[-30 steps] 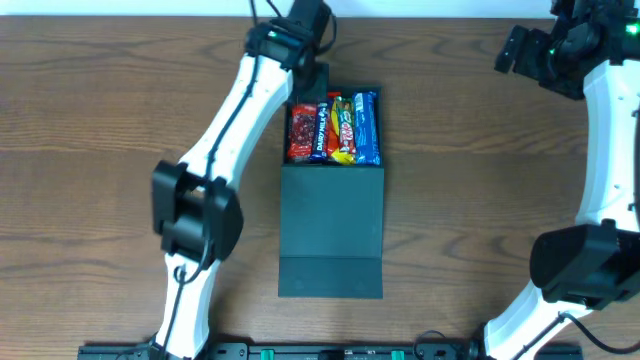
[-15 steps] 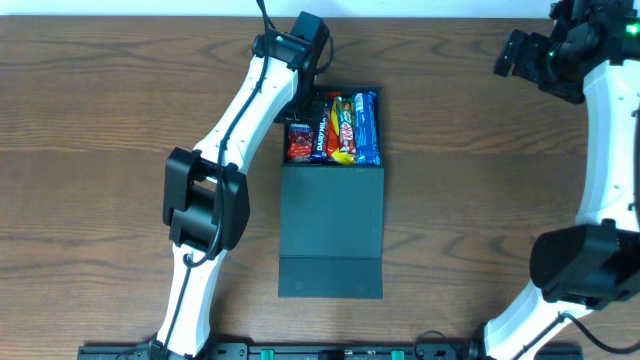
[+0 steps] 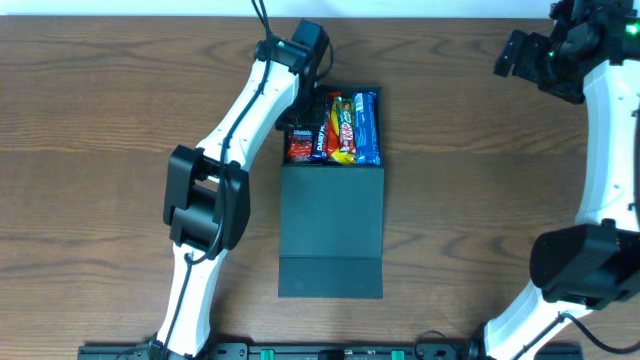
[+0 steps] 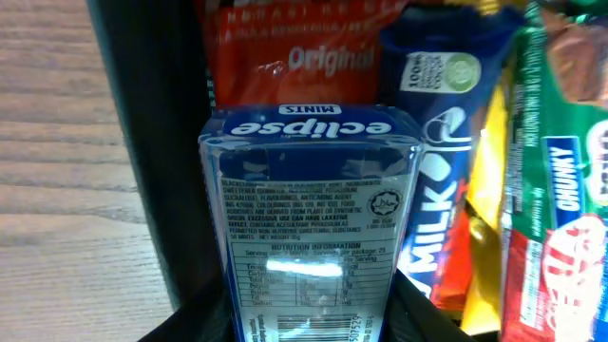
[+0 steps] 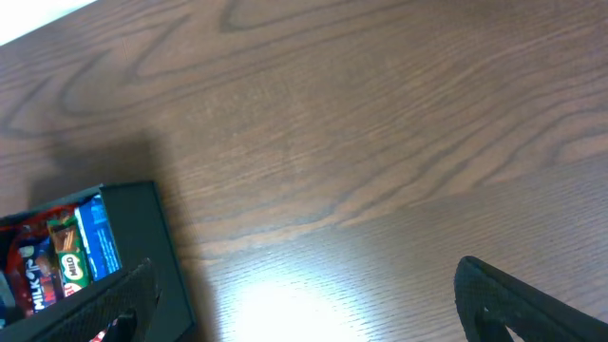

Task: Pack container

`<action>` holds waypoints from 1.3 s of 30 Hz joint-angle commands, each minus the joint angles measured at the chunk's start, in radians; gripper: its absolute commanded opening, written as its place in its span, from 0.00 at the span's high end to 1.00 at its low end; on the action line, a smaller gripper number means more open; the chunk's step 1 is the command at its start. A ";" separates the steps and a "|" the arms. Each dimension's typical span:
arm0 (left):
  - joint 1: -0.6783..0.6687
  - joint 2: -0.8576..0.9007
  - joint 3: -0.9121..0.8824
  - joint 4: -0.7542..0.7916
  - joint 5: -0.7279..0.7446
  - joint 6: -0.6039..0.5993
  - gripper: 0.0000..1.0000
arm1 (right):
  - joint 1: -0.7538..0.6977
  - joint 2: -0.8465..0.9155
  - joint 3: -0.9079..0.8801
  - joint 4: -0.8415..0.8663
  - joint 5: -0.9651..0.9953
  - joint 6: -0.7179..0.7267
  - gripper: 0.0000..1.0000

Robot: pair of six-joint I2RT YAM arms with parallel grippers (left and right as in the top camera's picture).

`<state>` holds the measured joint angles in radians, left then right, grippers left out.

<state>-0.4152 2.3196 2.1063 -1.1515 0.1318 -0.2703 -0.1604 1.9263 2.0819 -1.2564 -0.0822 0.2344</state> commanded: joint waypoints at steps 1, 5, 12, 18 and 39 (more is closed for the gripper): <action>0.002 0.015 -0.005 0.000 0.006 -0.015 0.94 | 0.003 -0.013 -0.003 0.000 -0.004 0.016 0.01; 0.002 0.015 -0.005 0.000 -0.010 -0.014 0.37 | 0.003 -0.013 -0.003 -0.001 -0.004 0.016 0.01; 0.003 0.012 0.000 -0.001 -0.007 -0.014 0.11 | 0.003 -0.013 -0.003 -0.001 -0.004 0.016 0.01; 0.003 -0.041 0.047 -0.004 0.000 -0.015 0.11 | 0.003 -0.013 -0.003 -0.015 -0.004 0.015 0.01; 0.214 -0.562 -0.083 -0.099 -0.126 0.032 0.25 | 0.113 -0.086 -0.003 -0.198 -0.079 -0.207 0.02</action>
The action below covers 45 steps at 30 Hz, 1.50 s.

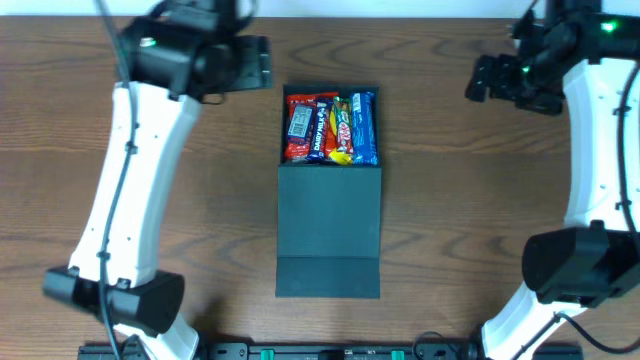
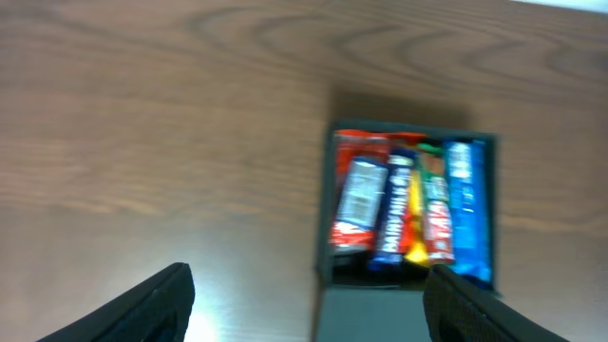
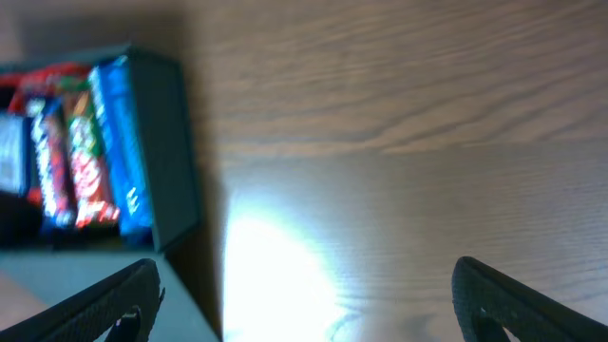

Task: Pack container

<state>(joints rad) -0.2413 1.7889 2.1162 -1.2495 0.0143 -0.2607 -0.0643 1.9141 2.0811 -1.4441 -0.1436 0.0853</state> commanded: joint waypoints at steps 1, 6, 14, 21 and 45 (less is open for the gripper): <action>0.056 -0.055 -0.149 0.017 0.006 0.027 0.26 | 0.016 -0.092 -0.002 -0.013 -0.018 -0.058 0.02; 0.126 -0.237 -0.507 0.179 0.060 0.084 0.29 | 0.009 -0.224 -0.143 0.046 -0.019 -0.083 0.02; 0.199 -0.348 -0.921 0.412 0.240 0.104 0.27 | 0.017 -0.399 -0.720 0.349 -0.156 -0.094 0.01; 0.199 -0.136 -1.003 0.504 0.593 0.105 0.28 | 0.020 -0.377 -0.966 0.517 -0.353 -0.114 0.12; 0.207 0.192 -1.005 0.547 0.687 0.035 0.94 | 0.116 -0.248 -1.228 0.862 -0.422 -0.026 0.99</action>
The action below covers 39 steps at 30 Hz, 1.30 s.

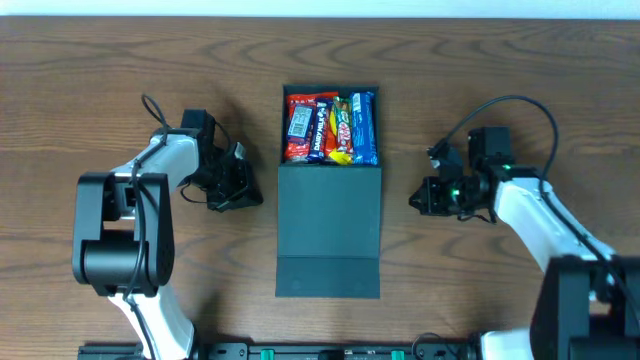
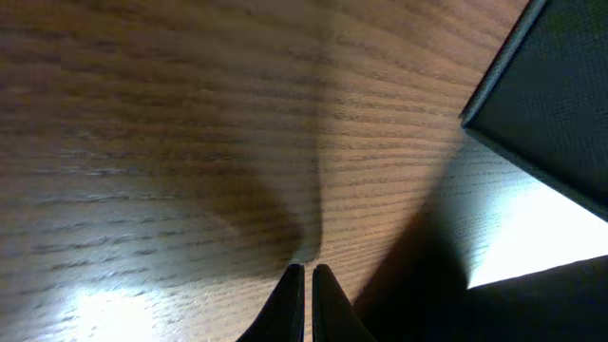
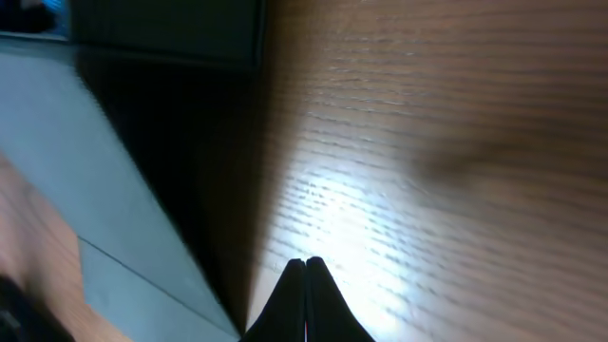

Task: Pack container
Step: 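Grip the lid edges with both grippers and fold the lid over the box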

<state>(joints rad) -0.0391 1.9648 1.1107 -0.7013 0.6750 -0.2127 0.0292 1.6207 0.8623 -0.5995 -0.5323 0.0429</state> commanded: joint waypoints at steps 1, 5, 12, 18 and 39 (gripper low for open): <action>0.004 0.021 0.001 -0.001 0.033 -0.013 0.94 | 0.028 0.069 -0.009 0.039 -0.050 0.022 0.99; -0.013 0.037 0.001 0.006 0.036 -0.043 0.94 | 0.036 0.147 -0.009 0.100 -0.094 0.048 0.99; -0.039 0.038 0.001 0.031 0.059 -0.077 0.94 | 0.059 0.226 -0.009 0.152 -0.191 0.050 0.99; -0.055 0.038 0.001 0.033 0.063 -0.118 0.94 | 0.125 0.229 -0.008 0.181 -0.208 0.071 0.98; -0.071 -0.007 0.005 0.051 0.322 0.004 0.94 | 0.159 0.211 0.082 0.024 -0.321 -0.020 0.98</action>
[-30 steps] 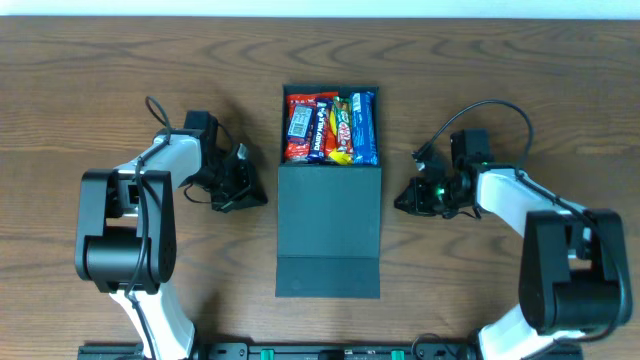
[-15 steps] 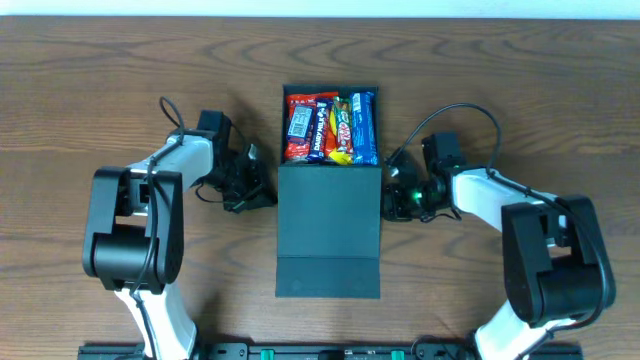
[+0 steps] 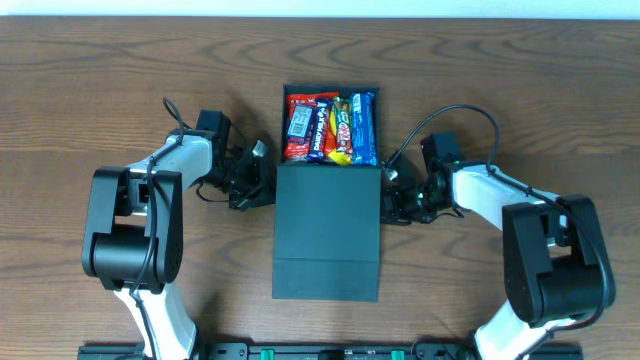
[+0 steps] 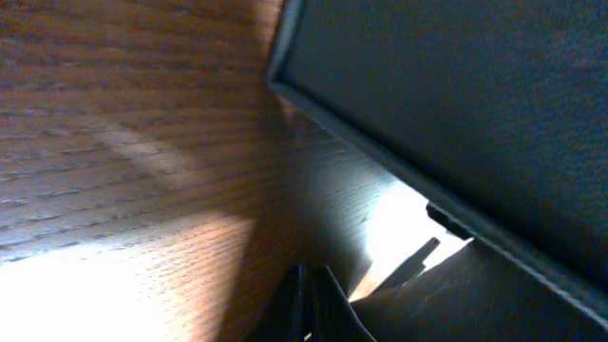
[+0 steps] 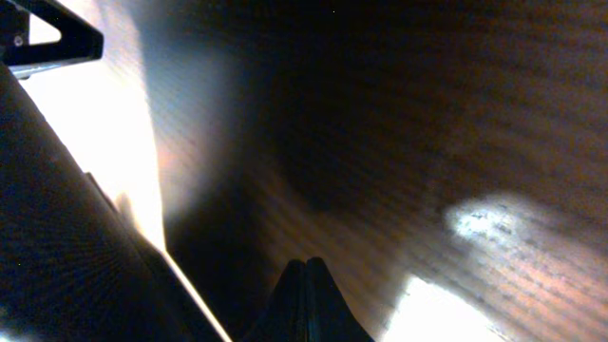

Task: Pack container

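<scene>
A black box point(image 3: 290, 95) stands open at the table's middle, filled with several snack bars and a mints pack point(image 3: 331, 127). Its flat black lid point(image 3: 328, 232) lies folded out toward the front. My left gripper point(image 3: 262, 187) is shut and empty, low on the table against the lid's left edge point(image 4: 380, 133). My right gripper point(image 3: 390, 205) is shut and empty too, tips at the lid's right edge point(image 5: 57, 285). In the wrist views each pair of fingertips point(image 4: 309, 285) point(image 5: 306, 275) is pressed together on the wood.
Brown wooden table point(image 3: 100, 80) all round the box. A black rail point(image 3: 320, 352) runs along the front edge. Cables loop off both wrists near the box.
Both shut grippers have moved inward along the table: the left from a little way left of the lid to its left edge, the right from right of the lid to its right edge.
My left gripper was in the box over the mints pack while the right hung open at the far right. Then both were raised and open, the mints lying in the box. Then both were shut low beside the lid, and now touch its edges.
</scene>
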`<action>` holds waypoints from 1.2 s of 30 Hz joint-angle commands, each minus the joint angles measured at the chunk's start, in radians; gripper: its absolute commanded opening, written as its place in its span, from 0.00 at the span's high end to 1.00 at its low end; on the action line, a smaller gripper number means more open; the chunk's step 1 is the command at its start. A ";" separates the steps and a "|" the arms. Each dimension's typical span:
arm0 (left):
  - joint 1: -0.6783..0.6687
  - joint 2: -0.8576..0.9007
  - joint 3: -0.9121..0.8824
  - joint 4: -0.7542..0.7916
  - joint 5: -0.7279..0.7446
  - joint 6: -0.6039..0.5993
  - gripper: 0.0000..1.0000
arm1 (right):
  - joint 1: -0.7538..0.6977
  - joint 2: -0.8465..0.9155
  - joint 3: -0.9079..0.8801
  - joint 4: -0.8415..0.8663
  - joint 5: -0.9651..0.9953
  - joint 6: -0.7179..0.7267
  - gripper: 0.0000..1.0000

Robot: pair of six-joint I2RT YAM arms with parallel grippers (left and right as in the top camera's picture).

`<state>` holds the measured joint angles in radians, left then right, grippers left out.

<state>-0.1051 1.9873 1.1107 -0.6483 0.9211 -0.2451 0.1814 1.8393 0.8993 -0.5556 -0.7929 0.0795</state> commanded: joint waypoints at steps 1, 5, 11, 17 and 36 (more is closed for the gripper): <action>-0.005 -0.044 0.005 -0.002 0.075 0.037 0.94 | 0.007 -0.015 0.057 -0.038 -0.060 -0.068 0.98; -0.005 -0.126 0.005 0.002 0.073 0.040 0.94 | 0.007 -0.061 0.090 -0.072 -0.049 -0.081 0.98; -0.005 -0.272 0.056 0.027 -0.025 0.008 0.94 | 0.007 -0.161 0.130 -0.076 -0.014 -0.069 0.98; -0.012 -0.313 0.157 0.083 -0.206 -0.091 0.94 | 0.007 -0.206 0.181 0.028 0.108 0.060 0.99; -0.046 -0.266 0.227 0.203 -0.428 -0.197 0.95 | -0.026 -0.192 0.232 0.227 0.351 0.230 0.99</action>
<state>-0.1574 1.7172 1.2861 -0.4446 0.5667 -0.4370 0.1703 1.6463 1.0904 -0.3321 -0.5003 0.2817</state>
